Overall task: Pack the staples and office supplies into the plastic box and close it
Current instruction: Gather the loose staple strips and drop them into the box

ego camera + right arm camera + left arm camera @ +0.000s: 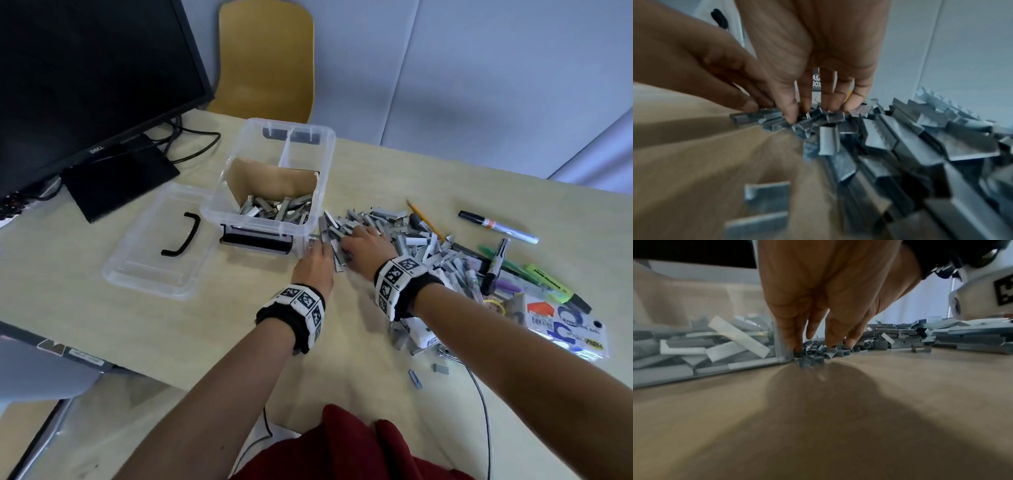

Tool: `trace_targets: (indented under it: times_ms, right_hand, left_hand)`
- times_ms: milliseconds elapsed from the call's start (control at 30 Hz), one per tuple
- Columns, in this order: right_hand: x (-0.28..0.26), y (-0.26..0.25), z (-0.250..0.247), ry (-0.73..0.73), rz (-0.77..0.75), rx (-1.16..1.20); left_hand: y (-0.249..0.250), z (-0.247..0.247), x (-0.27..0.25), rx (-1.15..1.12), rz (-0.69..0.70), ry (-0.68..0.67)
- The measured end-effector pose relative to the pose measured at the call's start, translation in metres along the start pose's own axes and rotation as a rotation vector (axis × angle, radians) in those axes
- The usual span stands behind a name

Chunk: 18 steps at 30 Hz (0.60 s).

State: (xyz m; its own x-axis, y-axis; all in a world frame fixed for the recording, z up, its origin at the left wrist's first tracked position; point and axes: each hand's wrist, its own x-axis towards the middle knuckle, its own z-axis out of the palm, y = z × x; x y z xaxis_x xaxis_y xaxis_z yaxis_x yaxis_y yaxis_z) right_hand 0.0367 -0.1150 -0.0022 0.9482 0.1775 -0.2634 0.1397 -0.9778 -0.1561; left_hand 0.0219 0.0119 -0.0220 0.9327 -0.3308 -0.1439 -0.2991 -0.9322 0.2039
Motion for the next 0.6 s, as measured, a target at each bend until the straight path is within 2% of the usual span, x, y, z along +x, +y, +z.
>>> trace_targets:
  times_ms: [100,233,367,500,600]
  right_hand:
    - [-0.005,0.003,0.006,-0.006,-0.032,-0.017]
    - [-0.013,0.007,0.011,0.001,-0.047,0.015]
    - [-0.024,0.011,0.006,0.09,0.012,0.266]
    - [-0.035,0.021,-0.001,0.119,0.172,0.565]
    - [-0.044,0.029,-0.002,0.141,0.247,0.722]
  left_hand:
    - [0.004,0.002,0.005,0.009,-0.005,0.01]
    - [0.009,0.006,0.007,-0.15,-0.035,0.054]
    - [0.014,0.007,0.006,-0.385,-0.115,0.096]
    - [0.015,0.004,0.002,-0.755,-0.327,0.13]
    - [0.011,0.002,0.004,-1.088,-0.523,0.057]
